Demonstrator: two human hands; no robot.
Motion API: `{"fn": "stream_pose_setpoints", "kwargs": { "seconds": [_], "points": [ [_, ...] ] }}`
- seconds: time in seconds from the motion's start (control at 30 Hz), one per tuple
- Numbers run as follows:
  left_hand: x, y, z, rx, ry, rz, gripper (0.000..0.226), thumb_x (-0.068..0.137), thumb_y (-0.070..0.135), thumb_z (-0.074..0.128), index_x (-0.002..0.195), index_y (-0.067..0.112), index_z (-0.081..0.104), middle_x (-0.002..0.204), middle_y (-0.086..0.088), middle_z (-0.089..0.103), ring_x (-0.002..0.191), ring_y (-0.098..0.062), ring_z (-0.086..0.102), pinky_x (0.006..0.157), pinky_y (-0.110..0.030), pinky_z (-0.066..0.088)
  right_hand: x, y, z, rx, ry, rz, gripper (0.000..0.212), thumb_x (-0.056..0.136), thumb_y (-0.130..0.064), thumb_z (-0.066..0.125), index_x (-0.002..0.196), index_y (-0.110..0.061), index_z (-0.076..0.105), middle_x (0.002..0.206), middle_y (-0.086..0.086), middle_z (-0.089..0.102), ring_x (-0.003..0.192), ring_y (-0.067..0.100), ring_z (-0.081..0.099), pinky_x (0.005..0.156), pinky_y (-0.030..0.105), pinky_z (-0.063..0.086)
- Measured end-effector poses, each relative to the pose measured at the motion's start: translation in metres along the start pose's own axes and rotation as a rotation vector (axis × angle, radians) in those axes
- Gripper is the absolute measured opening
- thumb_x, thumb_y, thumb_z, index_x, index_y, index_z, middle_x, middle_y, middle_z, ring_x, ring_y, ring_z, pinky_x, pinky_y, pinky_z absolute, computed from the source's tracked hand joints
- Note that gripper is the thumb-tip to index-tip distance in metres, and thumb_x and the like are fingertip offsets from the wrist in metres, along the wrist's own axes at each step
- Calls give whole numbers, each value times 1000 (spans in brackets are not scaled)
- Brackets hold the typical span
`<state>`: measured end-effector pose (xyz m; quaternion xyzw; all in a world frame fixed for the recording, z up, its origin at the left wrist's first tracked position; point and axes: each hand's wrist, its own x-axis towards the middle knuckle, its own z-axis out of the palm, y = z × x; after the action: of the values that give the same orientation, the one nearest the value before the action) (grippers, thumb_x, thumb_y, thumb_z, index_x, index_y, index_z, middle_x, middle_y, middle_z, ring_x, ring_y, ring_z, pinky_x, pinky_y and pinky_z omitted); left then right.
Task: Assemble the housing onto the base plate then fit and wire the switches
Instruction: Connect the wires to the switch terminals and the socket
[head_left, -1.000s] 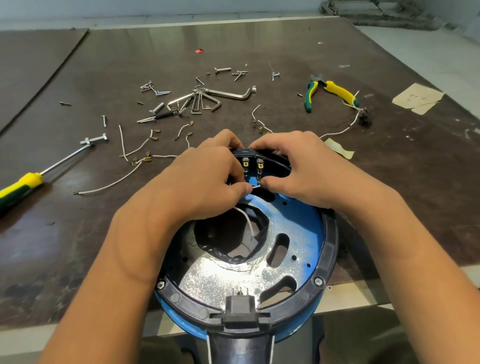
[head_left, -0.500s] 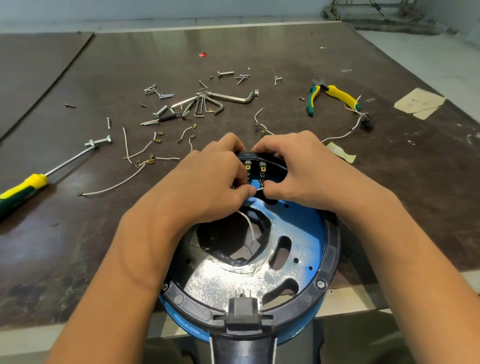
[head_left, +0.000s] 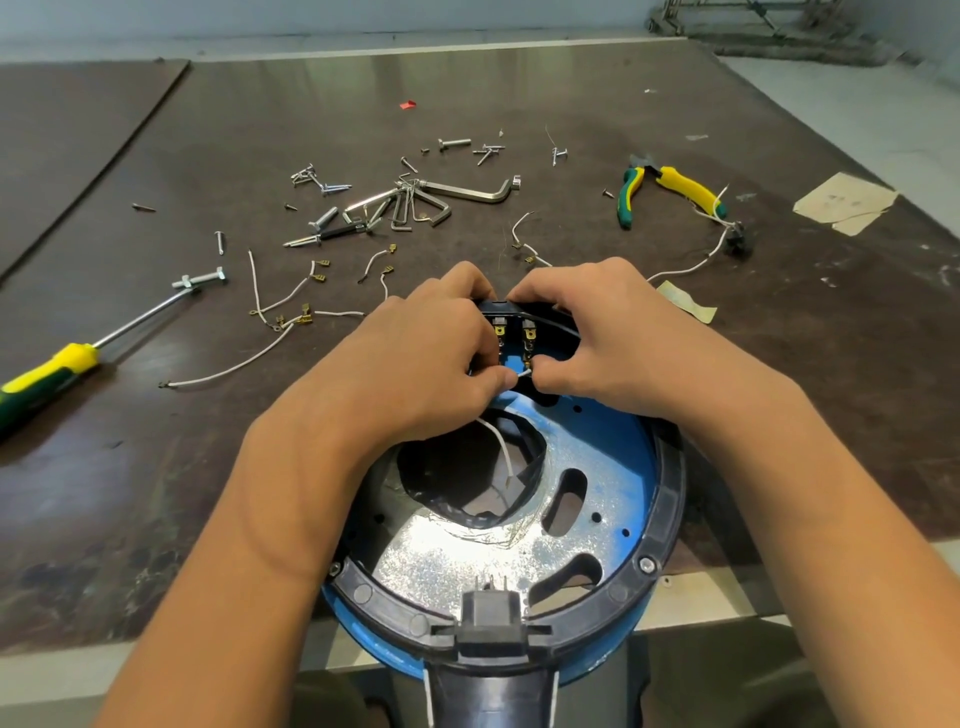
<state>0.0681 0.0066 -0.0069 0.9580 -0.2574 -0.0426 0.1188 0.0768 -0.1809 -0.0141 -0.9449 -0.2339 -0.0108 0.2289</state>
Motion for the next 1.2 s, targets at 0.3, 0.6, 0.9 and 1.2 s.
{"fn": "stream_pose_setpoints", "kwargs": {
  "seconds": [0.3,0.6,0.9,1.2],
  "points": [
    [0,6,-3,38,-13,-14,26,91,49,59,71,32,56,123,4,40,86,-14,41,75,-34,33,1,2,1,0,8,-4,45,77,-27,72,121,-24,63,104,-3,66,94,12,57,80,31,52],
    [1,7,-3,20,-32,-16,27,93,43,59,70,31,52,122,1,39,88,-16,43,78,-38,40,2,4,1,14,-2,8,43,76,-28,72,117,-24,64,99,-5,65,93,12,55,77,30,49],
    [1,6,-4,-19,-35,-18,27,93,40,61,70,26,59,123,0,40,89,-17,45,86,-46,45,3,3,0,22,-25,9,40,76,-29,73,114,-22,63,97,-5,65,92,13,54,78,33,51],
    [2,4,-2,-22,0,-5,24,93,39,61,74,24,62,124,-1,42,87,-18,46,87,-47,46,5,5,0,23,-24,18,38,76,-26,72,113,-23,62,95,-5,64,90,14,53,74,27,43]
  ]
}}
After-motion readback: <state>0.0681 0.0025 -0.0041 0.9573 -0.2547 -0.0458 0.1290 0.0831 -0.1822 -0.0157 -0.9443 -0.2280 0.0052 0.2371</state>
